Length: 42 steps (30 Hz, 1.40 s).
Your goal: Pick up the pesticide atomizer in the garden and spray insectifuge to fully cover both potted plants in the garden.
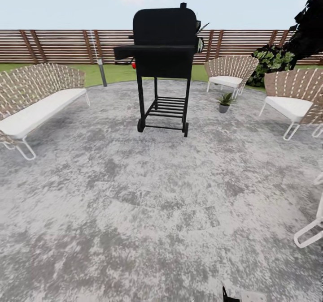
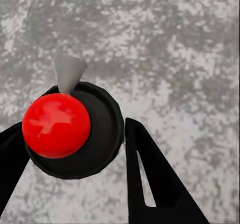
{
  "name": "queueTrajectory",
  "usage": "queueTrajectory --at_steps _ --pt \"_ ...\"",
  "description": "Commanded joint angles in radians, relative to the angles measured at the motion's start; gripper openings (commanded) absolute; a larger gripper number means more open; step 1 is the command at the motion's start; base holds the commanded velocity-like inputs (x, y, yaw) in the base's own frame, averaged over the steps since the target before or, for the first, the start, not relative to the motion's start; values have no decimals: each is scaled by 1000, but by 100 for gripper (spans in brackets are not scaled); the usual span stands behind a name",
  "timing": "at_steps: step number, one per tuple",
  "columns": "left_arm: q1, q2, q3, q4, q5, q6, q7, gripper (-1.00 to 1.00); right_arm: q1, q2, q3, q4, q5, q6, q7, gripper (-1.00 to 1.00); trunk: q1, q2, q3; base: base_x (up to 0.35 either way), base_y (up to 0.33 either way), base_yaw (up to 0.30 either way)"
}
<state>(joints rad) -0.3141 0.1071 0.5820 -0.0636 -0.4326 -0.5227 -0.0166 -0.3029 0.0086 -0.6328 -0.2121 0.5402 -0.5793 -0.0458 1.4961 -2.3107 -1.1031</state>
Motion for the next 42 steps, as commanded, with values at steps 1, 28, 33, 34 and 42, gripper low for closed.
queueTrajectory --at_steps 1,28,33,34,42 --pt "0 0 9 1 -8 -3 -2 -100 0 1 -5 0 11 -2 -5 100 0 0 -1 339 0 -300" --pt "0 2 9 1 -8 -5 -2 -100 0 1 -5 36 14 -4 -3 100 0 0 -1 339 0 -296" --pt "0 2 9 1 -8 -5 -2 -100 0 -7 -3 37 16 -5 1 100 0 0 -1 339 0 -26" --pt "0 2 9 1 -8 -5 -2 -100 0 -9 -3 36 17 -5 1 100 0 0 -1 339 0 -3" --pt "0 2 9 1 -8 -5 -2 -100 0 -9 -2 37 17 -5 1 100 0 0 -1 339 0 0"
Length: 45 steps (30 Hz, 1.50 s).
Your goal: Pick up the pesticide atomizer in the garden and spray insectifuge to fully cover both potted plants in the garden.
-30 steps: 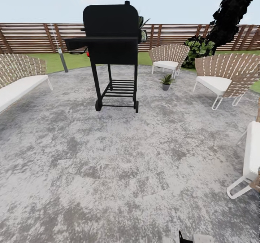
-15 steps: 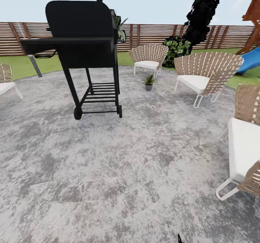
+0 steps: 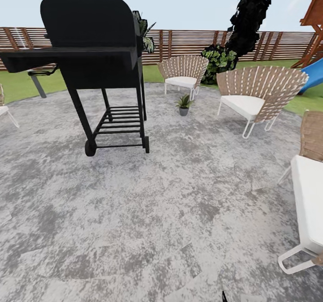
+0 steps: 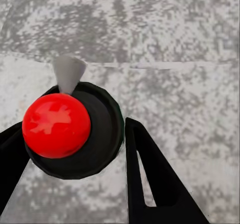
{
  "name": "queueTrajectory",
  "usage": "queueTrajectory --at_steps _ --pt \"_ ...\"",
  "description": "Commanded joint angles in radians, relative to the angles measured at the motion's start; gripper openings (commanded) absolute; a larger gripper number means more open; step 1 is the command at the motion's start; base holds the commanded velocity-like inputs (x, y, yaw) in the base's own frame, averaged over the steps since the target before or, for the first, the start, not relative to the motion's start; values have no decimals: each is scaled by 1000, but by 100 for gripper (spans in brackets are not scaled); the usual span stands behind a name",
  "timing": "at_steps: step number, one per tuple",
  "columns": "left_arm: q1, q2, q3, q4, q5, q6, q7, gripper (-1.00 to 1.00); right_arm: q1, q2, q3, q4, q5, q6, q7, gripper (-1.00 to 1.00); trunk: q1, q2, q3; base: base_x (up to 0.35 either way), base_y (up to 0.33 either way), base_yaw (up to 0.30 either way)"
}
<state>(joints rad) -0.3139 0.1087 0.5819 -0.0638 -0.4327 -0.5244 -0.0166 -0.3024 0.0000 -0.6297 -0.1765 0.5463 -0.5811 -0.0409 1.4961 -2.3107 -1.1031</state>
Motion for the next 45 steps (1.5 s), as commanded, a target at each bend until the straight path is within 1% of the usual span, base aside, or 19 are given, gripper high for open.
queueTrajectory --at_steps 1,11,21,45 --pt "-1 0 9 1 -8 -3 -2 -100 0 0 -5 1 11 -3 -5 100 0 0 -1 339 0 0" --pt "-1 0 9 1 -8 -3 -2 -100 -1 6 -5 1 8 -3 -9 100 0 0 -1 339 0 -3" --pt "-1 0 9 1 -8 -3 -2 -100 -1 7 -5 2 7 -3 -7 100 0 0 -1 339 0 -186" --pt "-1 0 9 1 -8 -3 -2 -100 -1 8 -5 2 8 -2 -7 100 0 0 -1 339 0 -15"
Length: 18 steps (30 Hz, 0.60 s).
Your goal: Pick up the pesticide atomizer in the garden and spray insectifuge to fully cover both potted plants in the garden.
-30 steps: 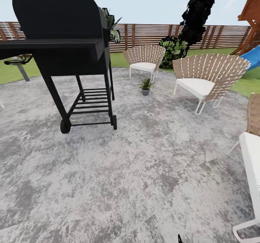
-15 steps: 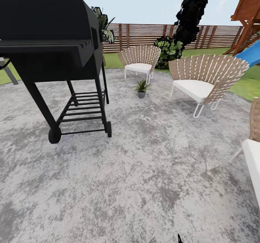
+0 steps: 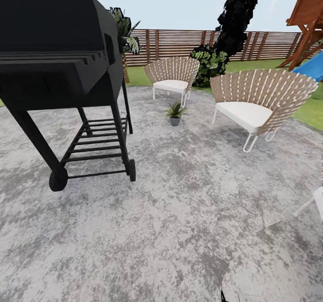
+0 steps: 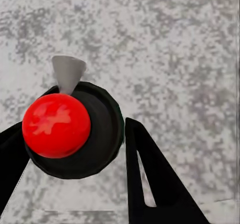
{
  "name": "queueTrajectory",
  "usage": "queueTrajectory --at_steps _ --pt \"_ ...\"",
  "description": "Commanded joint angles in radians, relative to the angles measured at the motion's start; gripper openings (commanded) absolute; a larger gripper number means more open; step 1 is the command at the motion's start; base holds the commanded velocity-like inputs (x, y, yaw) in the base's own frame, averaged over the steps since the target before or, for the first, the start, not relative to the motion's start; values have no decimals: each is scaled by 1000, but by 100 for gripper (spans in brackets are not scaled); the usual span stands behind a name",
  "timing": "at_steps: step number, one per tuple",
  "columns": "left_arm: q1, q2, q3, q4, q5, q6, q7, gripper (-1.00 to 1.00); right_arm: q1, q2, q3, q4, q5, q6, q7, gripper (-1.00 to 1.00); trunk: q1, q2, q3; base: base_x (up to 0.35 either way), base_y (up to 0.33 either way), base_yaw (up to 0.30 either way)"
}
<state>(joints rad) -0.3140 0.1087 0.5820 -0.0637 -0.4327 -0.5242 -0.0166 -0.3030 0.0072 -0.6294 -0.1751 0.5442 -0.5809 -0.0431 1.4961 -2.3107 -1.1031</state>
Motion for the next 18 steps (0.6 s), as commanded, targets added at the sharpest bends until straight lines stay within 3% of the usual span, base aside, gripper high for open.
queueTrajectory --at_steps 1,10,18 --pt "0 0 9 1 -8 -3 -2 -100 -1 1 -6 0 11 -2 -4 100 0 0 -1 339 0 -219" --pt "0 0 9 1 -8 -3 -2 -100 0 1 -6 0 11 -2 -4 100 0 0 -1 339 0 -274" --pt "0 0 9 1 -8 -2 -2 -100 0 -6 -6 -1 13 -1 -2 100 0 0 -1 320 -99 -32"
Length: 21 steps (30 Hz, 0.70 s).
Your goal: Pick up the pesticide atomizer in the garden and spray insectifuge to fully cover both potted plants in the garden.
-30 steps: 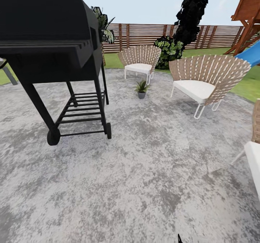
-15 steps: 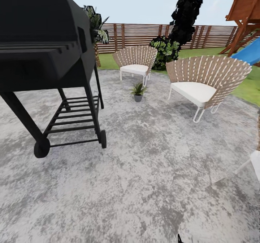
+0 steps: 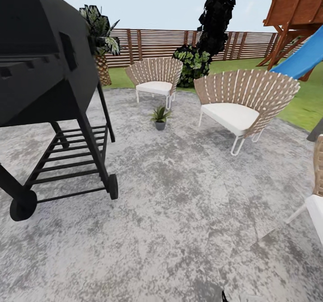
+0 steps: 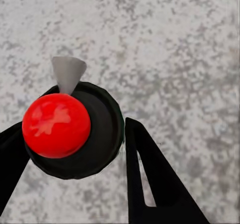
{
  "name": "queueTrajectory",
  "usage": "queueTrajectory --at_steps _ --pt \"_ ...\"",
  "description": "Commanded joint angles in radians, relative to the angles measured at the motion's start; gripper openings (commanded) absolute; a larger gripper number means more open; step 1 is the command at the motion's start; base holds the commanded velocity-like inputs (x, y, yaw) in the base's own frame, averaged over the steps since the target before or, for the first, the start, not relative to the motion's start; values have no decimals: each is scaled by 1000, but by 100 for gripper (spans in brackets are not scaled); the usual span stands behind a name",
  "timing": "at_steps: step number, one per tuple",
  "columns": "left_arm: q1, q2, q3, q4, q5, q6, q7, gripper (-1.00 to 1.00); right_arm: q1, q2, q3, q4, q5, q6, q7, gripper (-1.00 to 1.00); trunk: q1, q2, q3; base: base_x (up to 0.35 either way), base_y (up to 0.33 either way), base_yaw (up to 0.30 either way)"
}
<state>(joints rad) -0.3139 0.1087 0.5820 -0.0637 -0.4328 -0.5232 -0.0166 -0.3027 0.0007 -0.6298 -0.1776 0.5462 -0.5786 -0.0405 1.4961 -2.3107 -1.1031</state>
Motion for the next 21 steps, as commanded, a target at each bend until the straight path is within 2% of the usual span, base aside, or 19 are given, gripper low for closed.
queueTrajectory --at_steps 1,21 --pt "-1 0 9 1 -7 -3 -2 -100 -1 0 -5 1 11 -3 -4 100 0 0 -1 310 -129 0" --pt "-1 0 9 1 -7 -3 -2 -100 -1 -1 -5 3 11 -4 -6 100 0 0 -1 307 -132 0"
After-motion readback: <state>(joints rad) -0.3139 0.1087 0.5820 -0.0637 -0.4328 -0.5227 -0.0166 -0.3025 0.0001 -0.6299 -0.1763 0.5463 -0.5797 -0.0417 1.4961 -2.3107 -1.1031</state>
